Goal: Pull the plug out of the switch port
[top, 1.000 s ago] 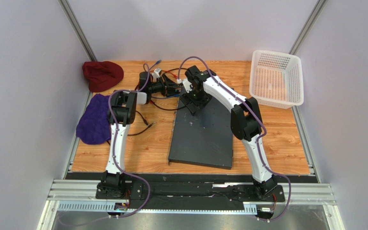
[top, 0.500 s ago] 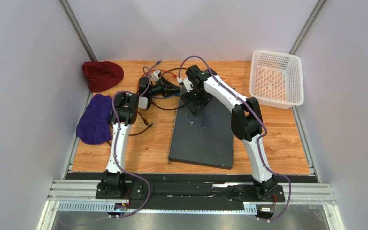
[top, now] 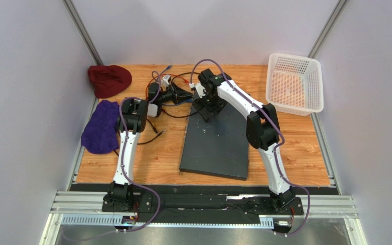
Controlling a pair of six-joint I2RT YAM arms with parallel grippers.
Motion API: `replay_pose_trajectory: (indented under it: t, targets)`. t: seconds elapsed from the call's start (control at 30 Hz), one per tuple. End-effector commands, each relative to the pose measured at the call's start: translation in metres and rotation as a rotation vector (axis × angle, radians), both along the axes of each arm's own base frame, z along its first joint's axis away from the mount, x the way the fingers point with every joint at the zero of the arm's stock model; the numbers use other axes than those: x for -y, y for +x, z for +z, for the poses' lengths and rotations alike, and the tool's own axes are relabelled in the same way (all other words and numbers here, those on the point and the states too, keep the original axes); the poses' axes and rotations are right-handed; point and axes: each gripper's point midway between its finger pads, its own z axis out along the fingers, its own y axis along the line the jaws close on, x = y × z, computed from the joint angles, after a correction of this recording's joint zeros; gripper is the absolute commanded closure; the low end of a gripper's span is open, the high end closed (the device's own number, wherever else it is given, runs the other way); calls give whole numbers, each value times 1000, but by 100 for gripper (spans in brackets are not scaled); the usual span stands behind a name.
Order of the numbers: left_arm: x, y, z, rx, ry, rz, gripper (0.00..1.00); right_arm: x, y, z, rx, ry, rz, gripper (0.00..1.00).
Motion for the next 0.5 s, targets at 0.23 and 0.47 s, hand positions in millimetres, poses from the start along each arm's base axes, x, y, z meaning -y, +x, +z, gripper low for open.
replay_pose_trajectory:
  t: [0.23,0.47]
  targets:
    - [23,-37,21,50,165,-315,100,-15,-1,-31,-35,20,29,14]
    - [19,-65,17,74,59,-369,100,-16,1,-30,-29,23,31,14]
